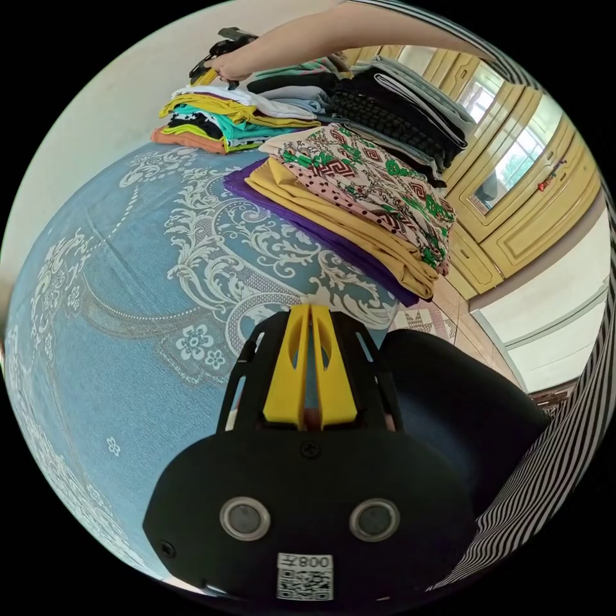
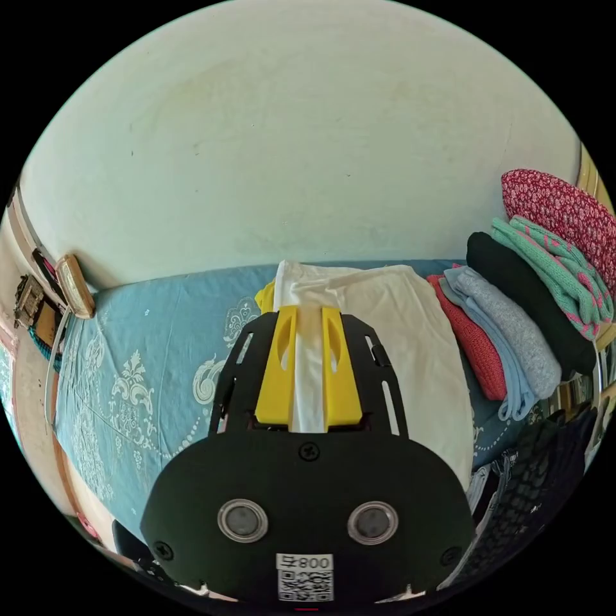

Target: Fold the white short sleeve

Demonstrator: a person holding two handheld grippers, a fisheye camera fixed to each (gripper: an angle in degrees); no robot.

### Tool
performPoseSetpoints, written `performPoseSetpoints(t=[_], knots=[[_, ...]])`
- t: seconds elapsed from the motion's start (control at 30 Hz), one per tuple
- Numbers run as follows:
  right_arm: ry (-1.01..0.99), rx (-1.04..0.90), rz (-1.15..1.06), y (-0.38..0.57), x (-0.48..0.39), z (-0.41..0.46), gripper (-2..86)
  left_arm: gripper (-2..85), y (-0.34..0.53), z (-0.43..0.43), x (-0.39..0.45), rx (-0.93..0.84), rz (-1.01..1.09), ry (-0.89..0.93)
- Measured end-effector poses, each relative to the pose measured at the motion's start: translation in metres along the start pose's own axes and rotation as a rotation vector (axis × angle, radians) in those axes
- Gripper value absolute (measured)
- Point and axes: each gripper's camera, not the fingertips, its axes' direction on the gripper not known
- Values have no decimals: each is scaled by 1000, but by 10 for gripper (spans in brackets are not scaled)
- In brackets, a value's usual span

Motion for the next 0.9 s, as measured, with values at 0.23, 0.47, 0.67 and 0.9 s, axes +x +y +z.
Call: performPoseSetpoints(t=[0.23,0.47,0.67,0.9], knots=[[-133,67,118,35,-1,-26,13,2,13,-40,-11,17,-23,21],[-449,194,76,112,-15,-113,6,2,25,-119,-49,139,-140,122],[-690,218,-116,194,-81,-207,6,3,55,-215,-82,266,-273,89],[-865,184,-255,304,-157,-290,6,8,123,-329,-103,429,-414,35]])
